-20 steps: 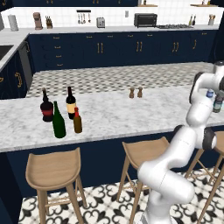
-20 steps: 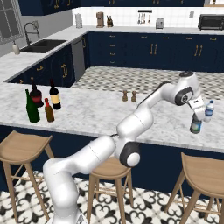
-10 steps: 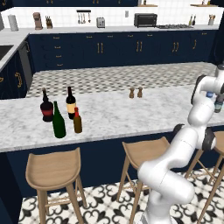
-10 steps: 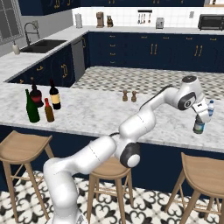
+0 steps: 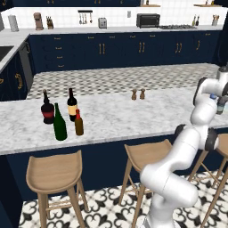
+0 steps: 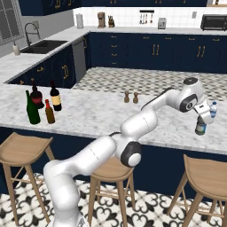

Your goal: Move the plastic bottles in the middle to the plastics group, and the glass bottles in the middle to the glass group.

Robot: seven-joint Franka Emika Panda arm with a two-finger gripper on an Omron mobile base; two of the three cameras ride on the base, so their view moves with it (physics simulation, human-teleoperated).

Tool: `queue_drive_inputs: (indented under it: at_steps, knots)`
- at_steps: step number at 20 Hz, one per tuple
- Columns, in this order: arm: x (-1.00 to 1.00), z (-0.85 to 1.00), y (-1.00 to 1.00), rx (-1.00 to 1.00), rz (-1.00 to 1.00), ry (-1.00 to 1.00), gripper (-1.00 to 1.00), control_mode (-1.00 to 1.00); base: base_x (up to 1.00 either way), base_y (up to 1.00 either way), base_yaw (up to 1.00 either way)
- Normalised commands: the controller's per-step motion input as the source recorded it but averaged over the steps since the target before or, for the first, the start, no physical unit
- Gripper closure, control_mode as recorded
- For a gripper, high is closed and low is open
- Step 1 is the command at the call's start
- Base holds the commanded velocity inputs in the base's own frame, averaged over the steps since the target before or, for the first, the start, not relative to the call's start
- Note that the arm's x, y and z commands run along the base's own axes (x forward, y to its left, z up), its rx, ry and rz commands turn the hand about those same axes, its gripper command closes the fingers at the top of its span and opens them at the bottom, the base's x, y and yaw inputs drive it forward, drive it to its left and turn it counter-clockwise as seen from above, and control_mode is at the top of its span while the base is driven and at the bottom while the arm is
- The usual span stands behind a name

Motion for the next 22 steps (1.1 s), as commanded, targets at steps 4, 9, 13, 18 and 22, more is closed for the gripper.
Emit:
queue_drive_inputs:
  at_steps: [4,9,13,18,22]
  knots:
    - [0.01,0.0,0.0,0.0,0.0,0.07,1.0,-1.0,0.0,0.0,0.0]
    - [0.02,0.0,0.0,0.0,0.0,0.03,1.0,-1.0,0.0,0.0,0.0]
    - [0.07,-0.01,0.0,0.04,0.0,0.0,1.0,-1.0,0.0,0.0,0.0]
    - [0.03,-0.01,0.0,0.03,0.0,0.01,1.0,-1.0,0.0,0.0,0.0]
    - [0.04,-0.03,0.0,0.03,0.0,0.0,1.0,-1.0,0.0,0.0,0.0]
